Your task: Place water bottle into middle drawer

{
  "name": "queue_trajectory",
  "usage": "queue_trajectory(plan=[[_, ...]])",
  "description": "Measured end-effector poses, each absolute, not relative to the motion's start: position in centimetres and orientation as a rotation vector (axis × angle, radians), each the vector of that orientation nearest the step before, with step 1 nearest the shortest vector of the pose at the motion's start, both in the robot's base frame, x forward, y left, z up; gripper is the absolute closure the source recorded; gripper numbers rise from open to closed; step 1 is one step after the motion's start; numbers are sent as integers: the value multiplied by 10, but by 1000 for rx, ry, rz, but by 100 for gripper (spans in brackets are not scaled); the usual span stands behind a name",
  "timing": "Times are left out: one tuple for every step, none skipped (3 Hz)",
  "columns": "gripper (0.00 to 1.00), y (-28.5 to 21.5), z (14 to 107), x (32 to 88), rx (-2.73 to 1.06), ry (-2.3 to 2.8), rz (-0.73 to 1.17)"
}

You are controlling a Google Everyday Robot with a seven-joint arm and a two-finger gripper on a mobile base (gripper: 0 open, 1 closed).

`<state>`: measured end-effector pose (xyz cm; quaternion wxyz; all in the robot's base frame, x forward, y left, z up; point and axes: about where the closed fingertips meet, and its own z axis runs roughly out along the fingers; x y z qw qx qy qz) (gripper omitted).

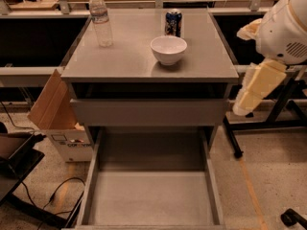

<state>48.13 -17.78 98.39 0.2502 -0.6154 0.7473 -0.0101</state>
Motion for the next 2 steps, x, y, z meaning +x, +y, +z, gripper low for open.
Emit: queue_trajectory(plan=[[0, -156, 981, 504, -1600, 1917, 41], [0, -135, 970, 529, -1483, 1787, 152]])
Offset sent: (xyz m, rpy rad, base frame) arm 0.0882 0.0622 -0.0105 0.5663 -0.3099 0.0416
